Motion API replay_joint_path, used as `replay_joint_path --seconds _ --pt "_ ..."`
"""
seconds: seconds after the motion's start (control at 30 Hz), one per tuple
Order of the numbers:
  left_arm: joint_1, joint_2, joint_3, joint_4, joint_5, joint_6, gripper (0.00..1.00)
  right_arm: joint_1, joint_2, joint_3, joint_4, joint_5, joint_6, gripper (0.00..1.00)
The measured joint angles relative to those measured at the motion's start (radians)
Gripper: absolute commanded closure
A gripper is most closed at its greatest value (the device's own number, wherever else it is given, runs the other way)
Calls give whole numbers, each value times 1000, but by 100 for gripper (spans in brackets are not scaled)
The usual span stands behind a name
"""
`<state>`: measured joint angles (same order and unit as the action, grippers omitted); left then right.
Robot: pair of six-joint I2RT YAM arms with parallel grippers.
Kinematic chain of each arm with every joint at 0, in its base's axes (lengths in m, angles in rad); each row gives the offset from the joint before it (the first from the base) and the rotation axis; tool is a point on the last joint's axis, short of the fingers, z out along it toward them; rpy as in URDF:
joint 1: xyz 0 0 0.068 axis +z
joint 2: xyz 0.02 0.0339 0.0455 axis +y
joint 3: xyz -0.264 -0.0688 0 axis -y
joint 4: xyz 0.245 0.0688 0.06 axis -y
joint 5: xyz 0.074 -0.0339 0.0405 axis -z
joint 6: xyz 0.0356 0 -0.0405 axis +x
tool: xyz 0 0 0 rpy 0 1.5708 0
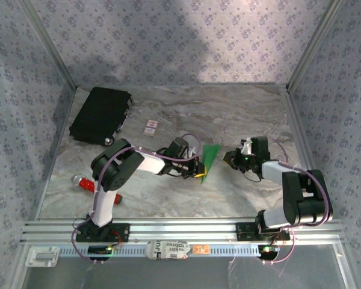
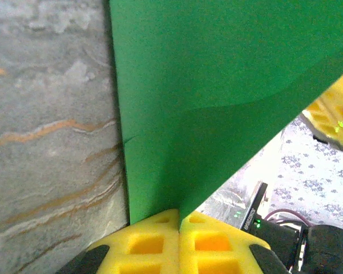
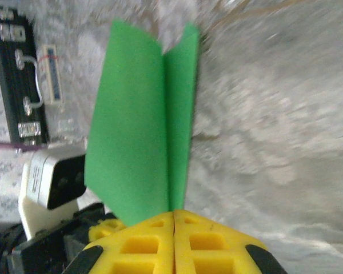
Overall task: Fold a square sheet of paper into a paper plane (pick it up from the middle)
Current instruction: Fold the wing for the fifth time at the center of the table.
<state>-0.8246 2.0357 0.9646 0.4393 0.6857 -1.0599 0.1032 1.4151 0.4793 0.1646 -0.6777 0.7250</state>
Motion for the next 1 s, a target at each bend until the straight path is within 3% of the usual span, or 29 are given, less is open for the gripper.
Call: replay_joint_path --seconds 0.3,1.0 --pt "7 8 1 9 29 0 100 200 77 64 46 -13 -4 93" --pt "13 14 1 18 48 0 100 183 245 113 130 -7 -4 93"
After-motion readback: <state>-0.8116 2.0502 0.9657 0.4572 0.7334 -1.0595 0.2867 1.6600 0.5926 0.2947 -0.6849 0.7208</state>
